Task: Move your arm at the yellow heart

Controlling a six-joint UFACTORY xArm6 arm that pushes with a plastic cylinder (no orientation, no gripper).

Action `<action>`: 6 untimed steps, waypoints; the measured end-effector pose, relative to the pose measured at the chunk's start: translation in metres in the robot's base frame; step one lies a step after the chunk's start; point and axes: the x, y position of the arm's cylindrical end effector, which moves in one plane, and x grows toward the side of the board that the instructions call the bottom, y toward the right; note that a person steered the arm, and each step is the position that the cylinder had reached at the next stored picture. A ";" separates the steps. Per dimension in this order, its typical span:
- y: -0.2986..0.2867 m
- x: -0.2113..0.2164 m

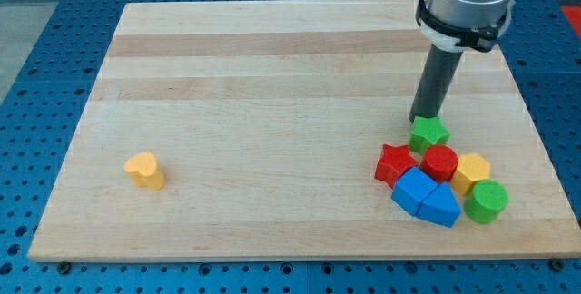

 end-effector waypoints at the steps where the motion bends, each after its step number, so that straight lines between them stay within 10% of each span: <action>1: 0.000 0.003; 2: 0.000 0.004; 6: -0.321 0.023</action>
